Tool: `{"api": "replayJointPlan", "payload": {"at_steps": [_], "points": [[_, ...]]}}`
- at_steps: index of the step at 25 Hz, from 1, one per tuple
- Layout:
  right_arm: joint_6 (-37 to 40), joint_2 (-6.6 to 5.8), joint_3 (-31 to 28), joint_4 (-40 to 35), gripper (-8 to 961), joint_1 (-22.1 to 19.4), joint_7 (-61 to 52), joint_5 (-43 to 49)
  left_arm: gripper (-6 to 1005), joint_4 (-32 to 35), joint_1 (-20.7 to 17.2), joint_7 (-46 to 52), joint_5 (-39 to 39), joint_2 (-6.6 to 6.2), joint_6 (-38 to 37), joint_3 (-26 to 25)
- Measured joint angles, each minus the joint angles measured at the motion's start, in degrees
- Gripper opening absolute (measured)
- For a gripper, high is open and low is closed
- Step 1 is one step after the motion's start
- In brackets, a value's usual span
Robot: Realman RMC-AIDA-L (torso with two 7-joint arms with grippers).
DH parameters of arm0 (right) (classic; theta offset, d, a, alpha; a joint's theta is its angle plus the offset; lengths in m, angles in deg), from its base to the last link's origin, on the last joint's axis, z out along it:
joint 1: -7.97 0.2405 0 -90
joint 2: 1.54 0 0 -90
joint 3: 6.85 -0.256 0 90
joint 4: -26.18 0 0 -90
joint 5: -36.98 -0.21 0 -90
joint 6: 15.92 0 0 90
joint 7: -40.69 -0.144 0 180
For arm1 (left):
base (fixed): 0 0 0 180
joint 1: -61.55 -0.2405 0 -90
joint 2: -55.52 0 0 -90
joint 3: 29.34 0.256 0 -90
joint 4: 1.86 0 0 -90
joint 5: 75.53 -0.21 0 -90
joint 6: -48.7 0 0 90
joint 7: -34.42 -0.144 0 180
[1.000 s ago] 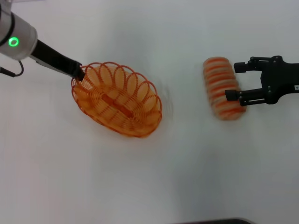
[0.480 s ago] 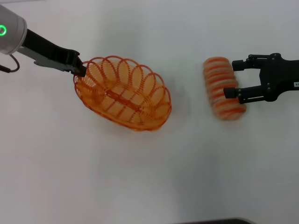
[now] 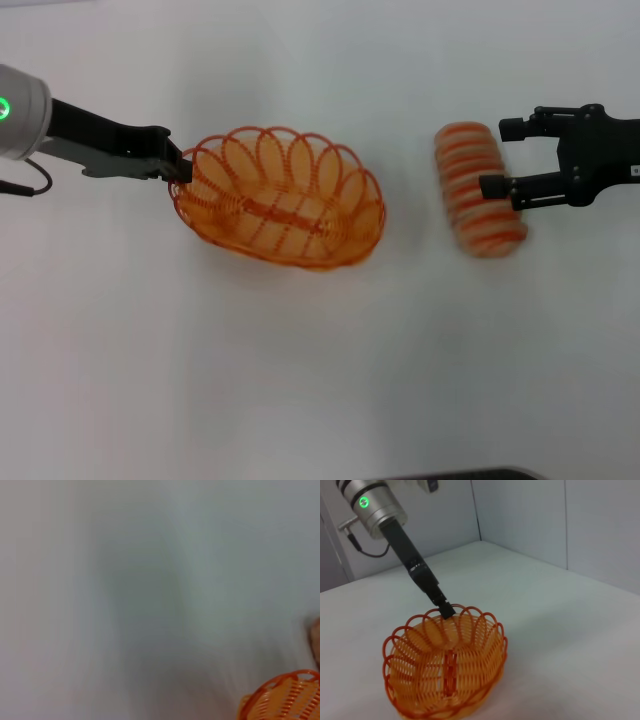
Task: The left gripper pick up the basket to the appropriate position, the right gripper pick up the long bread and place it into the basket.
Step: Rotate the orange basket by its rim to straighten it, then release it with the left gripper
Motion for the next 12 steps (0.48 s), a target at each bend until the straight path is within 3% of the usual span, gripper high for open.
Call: {"api": "replayJointPlan", "payload": {"at_steps": [7, 12], "points": [[-1.4, -0.05, -0.2, 0.0, 898, -0.1, 0.0, -0.7, 44, 0.2, -4.2, 0.4, 5.7, 0.27, 2.2, 0.7], [-1.9, -0.07, -0.2, 0.0, 898, -0.1, 0.0, -0.7, 45, 0.5, -7.2, 0.5, 10.4, 0.29, 5.8, 4.2]]}}
